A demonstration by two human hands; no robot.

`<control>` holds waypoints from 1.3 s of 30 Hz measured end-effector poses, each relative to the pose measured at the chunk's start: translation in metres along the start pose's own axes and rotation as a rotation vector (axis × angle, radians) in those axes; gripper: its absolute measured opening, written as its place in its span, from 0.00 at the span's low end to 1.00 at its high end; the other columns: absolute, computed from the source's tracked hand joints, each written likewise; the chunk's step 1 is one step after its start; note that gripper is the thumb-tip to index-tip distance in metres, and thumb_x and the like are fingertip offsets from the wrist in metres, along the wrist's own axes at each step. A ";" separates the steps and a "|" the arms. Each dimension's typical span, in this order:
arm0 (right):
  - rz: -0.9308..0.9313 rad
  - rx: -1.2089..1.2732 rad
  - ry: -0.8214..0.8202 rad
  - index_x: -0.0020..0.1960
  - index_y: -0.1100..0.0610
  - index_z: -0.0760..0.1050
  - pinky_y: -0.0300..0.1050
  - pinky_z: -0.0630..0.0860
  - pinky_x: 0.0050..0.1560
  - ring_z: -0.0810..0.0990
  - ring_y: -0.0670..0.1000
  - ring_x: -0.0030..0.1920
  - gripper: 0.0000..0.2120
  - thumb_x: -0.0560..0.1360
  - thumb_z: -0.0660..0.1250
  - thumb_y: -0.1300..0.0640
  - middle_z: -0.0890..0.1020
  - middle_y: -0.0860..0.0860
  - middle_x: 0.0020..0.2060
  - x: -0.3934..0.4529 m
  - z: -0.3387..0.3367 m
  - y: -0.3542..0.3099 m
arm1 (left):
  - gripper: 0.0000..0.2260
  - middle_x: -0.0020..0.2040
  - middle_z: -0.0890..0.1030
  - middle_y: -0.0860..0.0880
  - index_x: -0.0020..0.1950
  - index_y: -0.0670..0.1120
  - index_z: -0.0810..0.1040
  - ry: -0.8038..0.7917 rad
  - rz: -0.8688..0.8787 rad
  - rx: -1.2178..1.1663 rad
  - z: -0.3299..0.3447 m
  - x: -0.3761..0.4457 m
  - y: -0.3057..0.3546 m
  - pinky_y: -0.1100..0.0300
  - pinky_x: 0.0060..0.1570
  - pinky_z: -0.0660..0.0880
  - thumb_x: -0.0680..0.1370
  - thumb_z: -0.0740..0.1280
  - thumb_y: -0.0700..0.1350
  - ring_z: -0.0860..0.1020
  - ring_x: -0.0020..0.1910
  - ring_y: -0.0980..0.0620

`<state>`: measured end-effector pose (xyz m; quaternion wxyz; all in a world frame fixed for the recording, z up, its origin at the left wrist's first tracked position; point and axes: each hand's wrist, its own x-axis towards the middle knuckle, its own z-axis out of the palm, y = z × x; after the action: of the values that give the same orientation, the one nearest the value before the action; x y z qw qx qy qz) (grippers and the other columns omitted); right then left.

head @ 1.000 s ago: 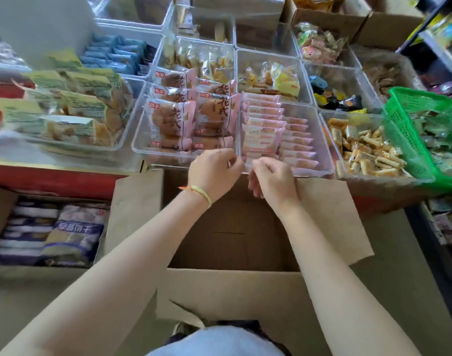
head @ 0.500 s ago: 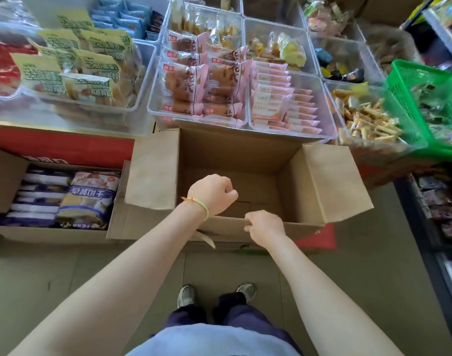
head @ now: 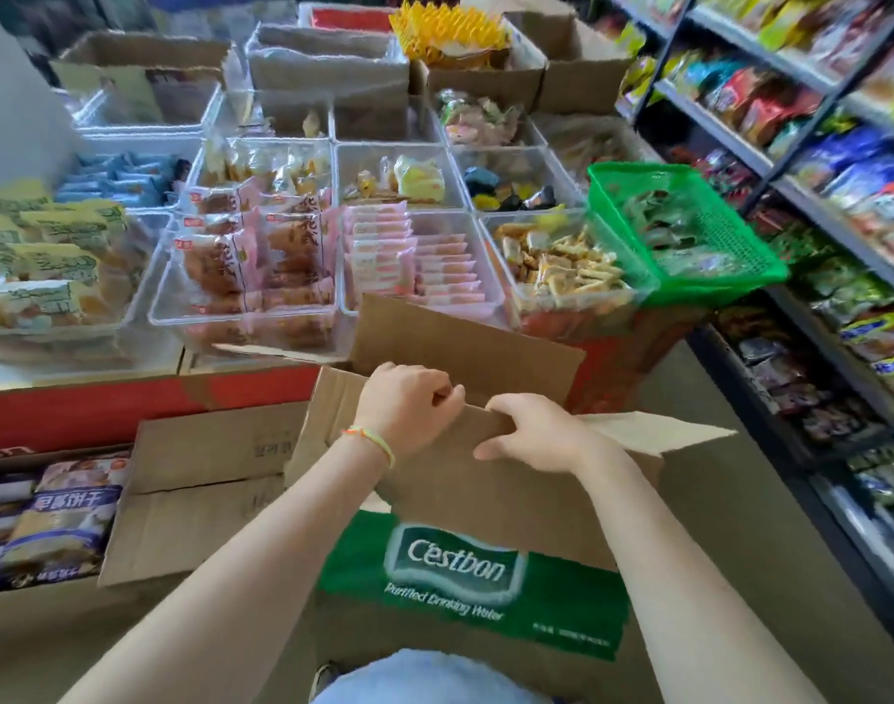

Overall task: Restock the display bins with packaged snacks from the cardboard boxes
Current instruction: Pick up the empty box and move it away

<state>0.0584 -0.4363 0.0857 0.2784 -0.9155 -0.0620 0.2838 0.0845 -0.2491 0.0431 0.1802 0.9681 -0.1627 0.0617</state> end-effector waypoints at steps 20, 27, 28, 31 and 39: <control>0.278 -0.011 0.185 0.47 0.48 0.76 0.47 0.72 0.42 0.77 0.51 0.47 0.17 0.75 0.67 0.35 0.79 0.46 0.45 -0.104 -0.224 0.433 | 0.12 0.51 0.76 0.53 0.52 0.54 0.76 -0.599 0.121 -0.117 0.202 0.207 0.414 0.52 0.58 0.70 0.73 0.72 0.57 0.75 0.57 0.48; 0.504 -0.054 0.271 0.46 0.55 0.73 0.48 0.73 0.44 0.79 0.58 0.48 0.16 0.78 0.65 0.41 0.80 0.53 0.46 -0.065 -0.280 0.531 | 0.16 0.38 0.81 0.47 0.38 0.45 0.81 -0.423 -0.197 -0.455 0.303 0.288 0.496 0.51 0.44 0.77 0.72 0.66 0.57 0.79 0.40 0.46; 0.513 -0.062 0.289 0.45 0.55 0.72 0.47 0.71 0.43 0.79 0.59 0.49 0.14 0.79 0.64 0.43 0.80 0.54 0.47 -0.063 -0.290 0.544 | 0.19 0.36 0.82 0.47 0.38 0.45 0.82 -0.535 -0.293 -0.557 0.314 0.302 0.515 0.50 0.41 0.80 0.70 0.64 0.60 0.81 0.37 0.46; 0.552 -0.082 0.368 0.44 0.53 0.69 0.45 0.67 0.41 0.79 0.60 0.53 0.11 0.80 0.61 0.46 0.81 0.55 0.51 -0.063 -0.321 0.583 | 0.18 0.42 0.83 0.46 0.48 0.48 0.82 -0.822 -0.444 -0.704 0.328 0.344 0.578 0.52 0.40 0.82 0.78 0.61 0.61 0.82 0.38 0.46; 0.568 -0.043 0.594 0.56 0.56 0.74 0.43 0.67 0.43 0.81 0.58 0.55 0.11 0.82 0.59 0.49 0.83 0.54 0.54 -0.056 -0.410 0.687 | 0.21 0.62 0.75 0.42 0.64 0.46 0.72 -1.004 -0.746 -0.947 0.394 0.446 0.709 0.44 0.41 0.83 0.77 0.66 0.58 0.77 0.46 0.41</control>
<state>0.2083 -1.2214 0.0195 0.1756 -0.9440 0.2702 0.0714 0.2886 -1.1504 -0.0094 0.4875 0.6908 0.1021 -0.5241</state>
